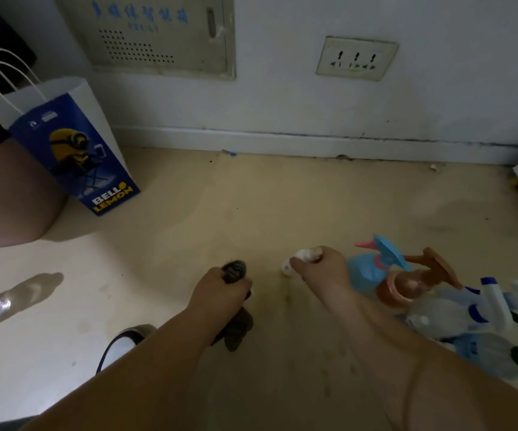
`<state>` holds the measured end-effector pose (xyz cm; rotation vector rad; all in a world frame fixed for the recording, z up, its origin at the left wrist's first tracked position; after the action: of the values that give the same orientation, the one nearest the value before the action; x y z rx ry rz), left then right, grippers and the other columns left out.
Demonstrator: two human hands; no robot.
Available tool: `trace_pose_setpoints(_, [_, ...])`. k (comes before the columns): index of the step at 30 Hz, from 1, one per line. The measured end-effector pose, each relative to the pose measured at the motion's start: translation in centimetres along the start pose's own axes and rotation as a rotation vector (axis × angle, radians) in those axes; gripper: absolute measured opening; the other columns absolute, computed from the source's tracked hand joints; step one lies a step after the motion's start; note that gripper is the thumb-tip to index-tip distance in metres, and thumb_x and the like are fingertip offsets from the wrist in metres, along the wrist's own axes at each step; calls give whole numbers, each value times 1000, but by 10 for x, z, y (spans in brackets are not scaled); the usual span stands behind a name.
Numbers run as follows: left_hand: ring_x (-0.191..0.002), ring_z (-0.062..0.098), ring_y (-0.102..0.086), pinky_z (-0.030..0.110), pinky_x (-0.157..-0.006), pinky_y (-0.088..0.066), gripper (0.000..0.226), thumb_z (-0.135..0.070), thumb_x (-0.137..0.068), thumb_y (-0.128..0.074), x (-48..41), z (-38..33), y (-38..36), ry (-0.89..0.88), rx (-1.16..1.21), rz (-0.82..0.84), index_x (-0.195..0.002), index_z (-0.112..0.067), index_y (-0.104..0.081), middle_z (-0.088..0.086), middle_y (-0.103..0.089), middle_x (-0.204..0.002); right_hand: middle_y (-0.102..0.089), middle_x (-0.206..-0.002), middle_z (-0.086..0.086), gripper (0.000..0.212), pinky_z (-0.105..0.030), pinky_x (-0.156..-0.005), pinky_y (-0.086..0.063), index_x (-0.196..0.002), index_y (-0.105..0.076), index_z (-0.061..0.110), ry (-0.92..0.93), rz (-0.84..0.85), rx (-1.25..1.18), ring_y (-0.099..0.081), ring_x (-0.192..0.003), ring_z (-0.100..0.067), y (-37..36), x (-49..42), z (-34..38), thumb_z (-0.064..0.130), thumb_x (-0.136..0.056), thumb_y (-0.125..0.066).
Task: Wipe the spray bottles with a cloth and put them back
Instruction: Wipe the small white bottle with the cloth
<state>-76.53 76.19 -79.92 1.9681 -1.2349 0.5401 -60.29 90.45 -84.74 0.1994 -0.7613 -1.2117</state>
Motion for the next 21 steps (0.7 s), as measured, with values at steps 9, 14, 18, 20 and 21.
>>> trace_pose_setpoints(9, [-75, 27, -57, 37, -68, -46, 21, -10, -79, -82, 52, -35, 3, -130, -160, -21, -82, -18, -63, 9, -58, -86, -73, -101, 9, 29, -22, -75, -54, -108, -71, 24, 220, 176, 34, -69, -94, -10, 93, 54, 59, 28, -82, -83])
trace_pose_setpoints(14, [-82, 21, -67, 37, -77, -59, 10, -21, -87, -74, 91, -78, 12, -339, -432, -89, -91, -29, -69, 0, -68, -89, -78, -91, -1, 11, -25, -75, -56, -92, -75, 8, 408, 283, 172, -74, -90, -14, 151, 104, 115, 18, -88, -78])
trace_pose_setpoints(18, [-82, 21, -61, 37, -74, -56, 15, -41, -95, -64, 132, -121, 25, -545, -644, -171, -106, -32, -70, -1, -58, -94, -69, -96, 4, 24, -27, -69, -59, -106, -65, 16, 467, 155, 277, -67, -77, -13, 178, 145, 155, 38, -96, -67])
trace_pose_setpoints(20, [-80, 17, -60, 34, -73, -54, 16, -42, -100, -55, 154, -139, 34, -581, -621, -162, -101, -31, -66, -3, -60, -92, -65, -103, 5, 22, -38, -79, -60, -108, -58, 23, 505, 71, 240, -64, -76, -12, 189, 172, 171, 42, -98, -61])
trace_pose_setpoints(21, [-80, 16, -62, 35, -75, -55, 16, -42, -102, -54, 163, -147, 38, -578, -563, -145, -98, -30, -64, -3, -64, -90, -64, -101, 7, 20, -37, -79, -60, -106, -57, 26, 522, 41, 206, -64, -80, -12, 196, 186, 177, 43, -98, -62])
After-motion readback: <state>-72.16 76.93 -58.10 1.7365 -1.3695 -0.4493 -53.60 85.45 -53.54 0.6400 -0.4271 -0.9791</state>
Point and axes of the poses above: each hand's wrist, its own x-axis away from the middle knuckle, its own y-axis out of the back of the hand, z = x × y, the point moved 3 cm from there along -x, towards the middle knuckle
